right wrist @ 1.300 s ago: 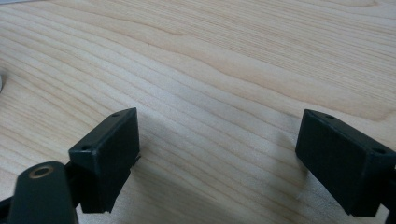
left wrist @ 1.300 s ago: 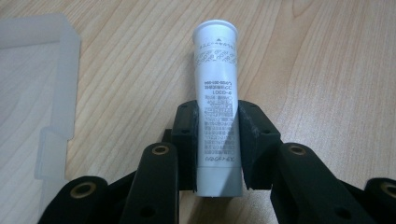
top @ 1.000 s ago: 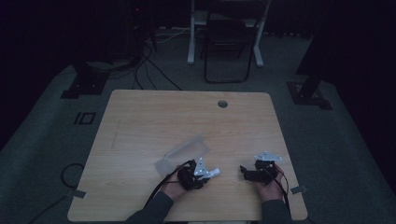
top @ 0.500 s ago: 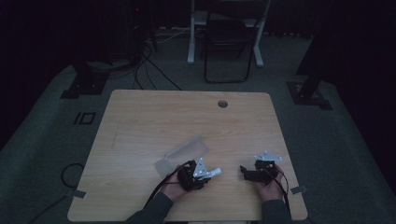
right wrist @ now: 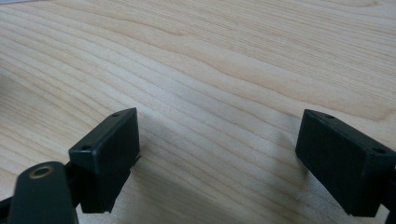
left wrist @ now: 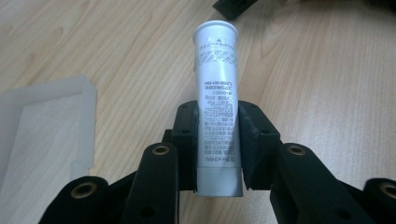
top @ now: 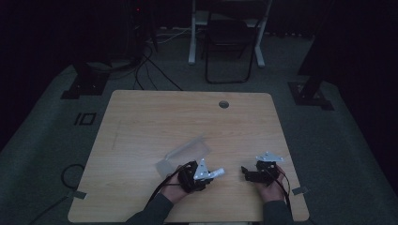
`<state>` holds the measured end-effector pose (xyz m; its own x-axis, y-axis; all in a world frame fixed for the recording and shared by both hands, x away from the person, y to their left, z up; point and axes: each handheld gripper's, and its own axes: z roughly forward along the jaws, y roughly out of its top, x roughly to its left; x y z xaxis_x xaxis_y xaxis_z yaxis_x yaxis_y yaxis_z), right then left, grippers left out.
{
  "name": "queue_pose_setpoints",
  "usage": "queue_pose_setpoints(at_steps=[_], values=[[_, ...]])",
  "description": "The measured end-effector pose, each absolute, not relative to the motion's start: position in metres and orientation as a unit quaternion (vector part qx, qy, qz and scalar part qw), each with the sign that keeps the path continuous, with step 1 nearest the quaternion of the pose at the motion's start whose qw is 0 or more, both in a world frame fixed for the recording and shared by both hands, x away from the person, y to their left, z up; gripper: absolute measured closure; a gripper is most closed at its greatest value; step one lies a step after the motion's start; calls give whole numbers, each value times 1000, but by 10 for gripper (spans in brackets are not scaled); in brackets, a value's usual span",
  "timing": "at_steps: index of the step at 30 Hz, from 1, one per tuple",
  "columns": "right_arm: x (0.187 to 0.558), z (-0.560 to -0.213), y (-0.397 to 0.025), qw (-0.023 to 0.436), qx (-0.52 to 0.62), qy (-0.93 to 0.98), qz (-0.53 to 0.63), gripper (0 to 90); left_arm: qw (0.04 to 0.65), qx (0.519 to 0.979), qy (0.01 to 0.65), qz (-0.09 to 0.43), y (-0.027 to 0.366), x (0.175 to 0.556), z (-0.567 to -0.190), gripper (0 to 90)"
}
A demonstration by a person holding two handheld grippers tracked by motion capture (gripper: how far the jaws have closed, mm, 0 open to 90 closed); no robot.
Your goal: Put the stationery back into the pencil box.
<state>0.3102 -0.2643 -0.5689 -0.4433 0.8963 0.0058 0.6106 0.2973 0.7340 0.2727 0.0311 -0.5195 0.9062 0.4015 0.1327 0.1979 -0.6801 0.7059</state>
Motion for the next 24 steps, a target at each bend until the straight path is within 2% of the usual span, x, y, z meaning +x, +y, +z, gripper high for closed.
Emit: queue_pose_setpoints(at_steps=[24], values=[[310,-569,-264,209,484,778,342,134,380,897,149,167,32,264,-495,709]])
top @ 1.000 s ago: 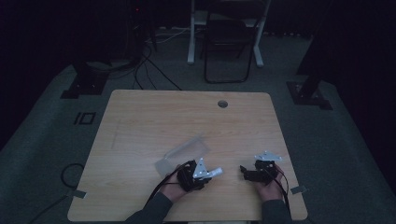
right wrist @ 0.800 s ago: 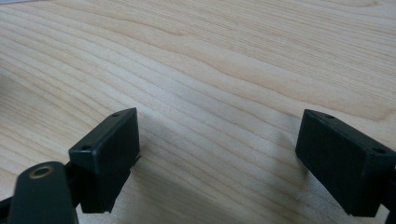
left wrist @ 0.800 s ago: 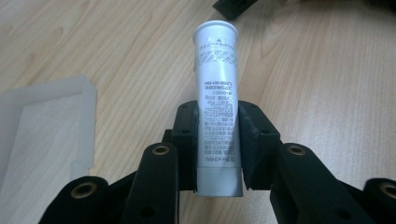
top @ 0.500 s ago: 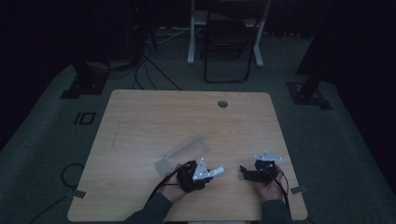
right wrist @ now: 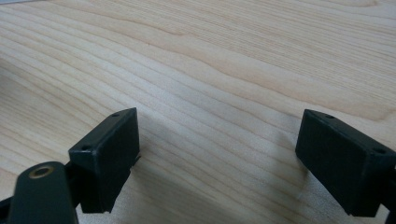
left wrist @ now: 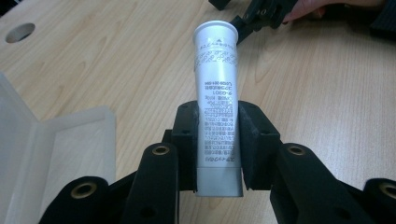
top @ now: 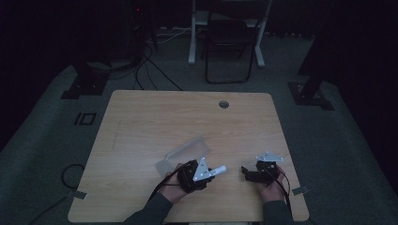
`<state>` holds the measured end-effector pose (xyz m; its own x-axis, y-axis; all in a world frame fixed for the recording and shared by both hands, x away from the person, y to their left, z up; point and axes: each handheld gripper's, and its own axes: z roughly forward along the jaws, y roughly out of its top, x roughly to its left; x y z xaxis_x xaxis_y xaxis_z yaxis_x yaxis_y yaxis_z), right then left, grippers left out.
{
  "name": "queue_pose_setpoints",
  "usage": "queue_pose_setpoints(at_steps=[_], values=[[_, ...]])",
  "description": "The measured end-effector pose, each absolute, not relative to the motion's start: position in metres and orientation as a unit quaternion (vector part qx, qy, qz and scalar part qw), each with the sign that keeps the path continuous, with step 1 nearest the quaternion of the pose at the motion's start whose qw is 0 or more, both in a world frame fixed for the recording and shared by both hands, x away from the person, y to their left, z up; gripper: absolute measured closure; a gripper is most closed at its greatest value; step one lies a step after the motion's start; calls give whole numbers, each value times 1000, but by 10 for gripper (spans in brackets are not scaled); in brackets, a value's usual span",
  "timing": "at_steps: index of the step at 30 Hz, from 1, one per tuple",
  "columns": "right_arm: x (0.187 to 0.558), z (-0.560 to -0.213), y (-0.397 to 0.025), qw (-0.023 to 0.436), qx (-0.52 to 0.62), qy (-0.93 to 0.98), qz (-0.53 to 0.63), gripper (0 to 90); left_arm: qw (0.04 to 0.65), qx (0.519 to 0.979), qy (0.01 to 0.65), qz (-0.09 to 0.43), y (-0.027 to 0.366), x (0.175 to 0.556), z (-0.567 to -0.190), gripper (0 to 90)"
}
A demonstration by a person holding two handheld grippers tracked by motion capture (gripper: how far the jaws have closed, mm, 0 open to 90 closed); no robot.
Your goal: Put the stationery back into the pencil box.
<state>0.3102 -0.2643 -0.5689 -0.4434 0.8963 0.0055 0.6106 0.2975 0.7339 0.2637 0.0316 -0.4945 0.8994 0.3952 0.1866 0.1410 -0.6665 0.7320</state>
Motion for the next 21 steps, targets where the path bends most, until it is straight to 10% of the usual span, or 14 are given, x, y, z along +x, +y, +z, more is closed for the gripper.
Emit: queue_pose_setpoints(at_steps=[21], values=[[310,-569,-264,209,485,778,342,134,396,889,142,182,33,261,-476,709]])
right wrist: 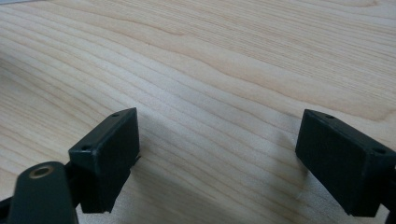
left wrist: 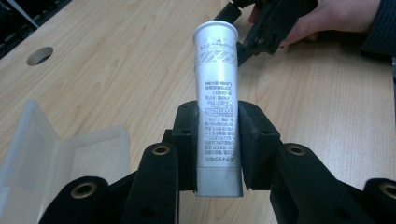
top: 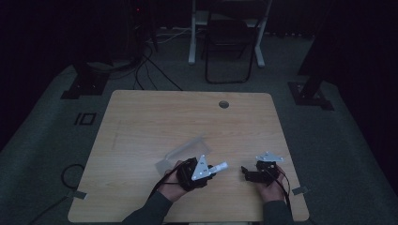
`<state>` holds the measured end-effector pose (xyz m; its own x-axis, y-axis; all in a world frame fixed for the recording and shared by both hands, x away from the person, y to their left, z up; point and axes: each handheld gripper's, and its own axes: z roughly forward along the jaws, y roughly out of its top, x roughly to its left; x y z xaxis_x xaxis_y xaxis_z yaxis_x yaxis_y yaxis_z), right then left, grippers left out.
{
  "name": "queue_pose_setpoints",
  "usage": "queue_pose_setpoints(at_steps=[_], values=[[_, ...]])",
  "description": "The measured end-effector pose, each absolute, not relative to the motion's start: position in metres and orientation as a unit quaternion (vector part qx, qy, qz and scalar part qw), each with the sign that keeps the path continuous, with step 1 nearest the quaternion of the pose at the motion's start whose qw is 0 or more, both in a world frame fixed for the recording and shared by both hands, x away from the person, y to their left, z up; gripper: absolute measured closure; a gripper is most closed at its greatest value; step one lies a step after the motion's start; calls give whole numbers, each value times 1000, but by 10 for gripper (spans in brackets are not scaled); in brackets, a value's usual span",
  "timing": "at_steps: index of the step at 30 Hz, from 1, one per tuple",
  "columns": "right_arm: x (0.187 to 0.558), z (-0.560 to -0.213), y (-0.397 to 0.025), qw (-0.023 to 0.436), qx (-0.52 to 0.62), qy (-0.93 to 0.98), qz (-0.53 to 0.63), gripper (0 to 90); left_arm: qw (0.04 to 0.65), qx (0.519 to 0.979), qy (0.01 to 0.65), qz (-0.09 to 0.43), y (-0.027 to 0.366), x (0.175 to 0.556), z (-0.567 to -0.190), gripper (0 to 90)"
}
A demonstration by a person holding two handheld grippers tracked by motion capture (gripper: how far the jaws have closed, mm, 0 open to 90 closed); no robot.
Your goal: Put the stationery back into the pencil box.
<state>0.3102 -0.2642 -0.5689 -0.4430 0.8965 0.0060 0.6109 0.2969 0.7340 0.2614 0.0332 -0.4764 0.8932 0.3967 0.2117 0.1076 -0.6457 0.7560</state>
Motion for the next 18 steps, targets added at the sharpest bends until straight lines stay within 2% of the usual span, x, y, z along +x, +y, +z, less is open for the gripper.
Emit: queue_pose_setpoints(at_steps=[18], values=[[310,-569,-264,209,484,778,342,134,401,882,148,196,42,265,-467,709]])
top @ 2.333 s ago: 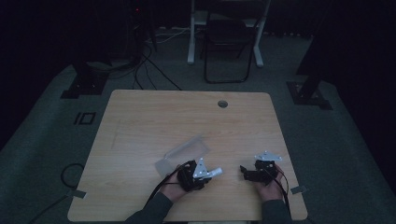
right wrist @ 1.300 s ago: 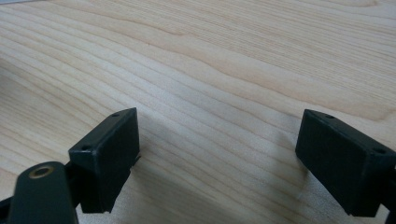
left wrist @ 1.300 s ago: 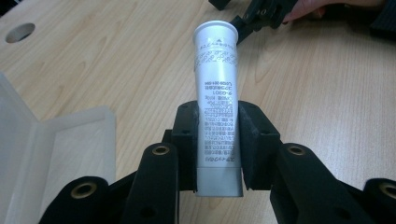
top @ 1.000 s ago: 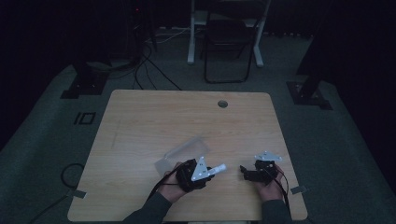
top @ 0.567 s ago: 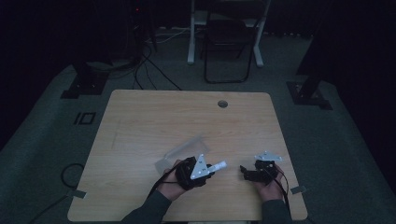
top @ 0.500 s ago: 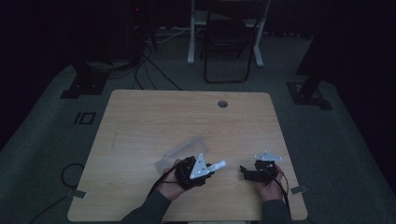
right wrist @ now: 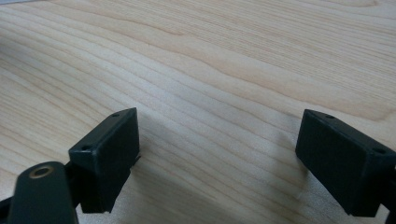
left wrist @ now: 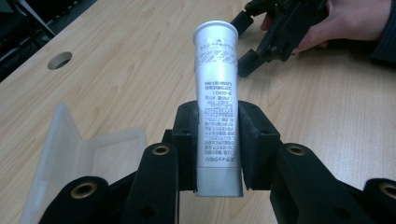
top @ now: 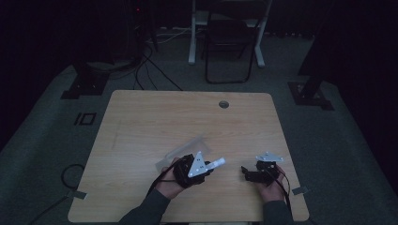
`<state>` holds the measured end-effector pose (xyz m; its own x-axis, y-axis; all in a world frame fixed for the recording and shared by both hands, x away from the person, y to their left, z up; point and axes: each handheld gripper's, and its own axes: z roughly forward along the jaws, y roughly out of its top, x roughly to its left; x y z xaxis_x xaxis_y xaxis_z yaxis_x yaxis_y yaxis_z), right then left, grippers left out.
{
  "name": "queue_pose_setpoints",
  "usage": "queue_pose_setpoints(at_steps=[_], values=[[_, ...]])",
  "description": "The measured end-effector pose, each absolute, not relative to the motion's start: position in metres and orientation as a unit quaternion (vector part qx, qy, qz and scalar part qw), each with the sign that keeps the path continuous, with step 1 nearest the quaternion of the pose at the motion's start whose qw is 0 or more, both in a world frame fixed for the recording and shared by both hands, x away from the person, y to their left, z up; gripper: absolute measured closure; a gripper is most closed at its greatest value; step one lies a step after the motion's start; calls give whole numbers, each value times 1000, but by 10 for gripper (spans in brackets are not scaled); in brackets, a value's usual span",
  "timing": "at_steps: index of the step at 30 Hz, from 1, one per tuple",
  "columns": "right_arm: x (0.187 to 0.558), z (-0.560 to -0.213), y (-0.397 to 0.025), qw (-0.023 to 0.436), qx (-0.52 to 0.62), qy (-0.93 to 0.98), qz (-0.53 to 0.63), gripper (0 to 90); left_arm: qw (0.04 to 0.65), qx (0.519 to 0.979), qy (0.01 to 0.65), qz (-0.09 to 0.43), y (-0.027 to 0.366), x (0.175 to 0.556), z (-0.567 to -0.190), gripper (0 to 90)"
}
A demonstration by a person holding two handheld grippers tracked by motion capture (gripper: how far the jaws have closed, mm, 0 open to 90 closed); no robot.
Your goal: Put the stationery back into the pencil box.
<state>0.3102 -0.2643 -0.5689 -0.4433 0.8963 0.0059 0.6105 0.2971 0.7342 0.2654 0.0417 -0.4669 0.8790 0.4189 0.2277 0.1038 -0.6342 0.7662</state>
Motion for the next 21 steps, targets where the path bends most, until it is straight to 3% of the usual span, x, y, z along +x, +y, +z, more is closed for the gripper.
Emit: queue_pose_setpoints(at_steps=[21], values=[[310,-569,-264,209,485,778,342,134,402,878,158,205,48,269,-464,709]])
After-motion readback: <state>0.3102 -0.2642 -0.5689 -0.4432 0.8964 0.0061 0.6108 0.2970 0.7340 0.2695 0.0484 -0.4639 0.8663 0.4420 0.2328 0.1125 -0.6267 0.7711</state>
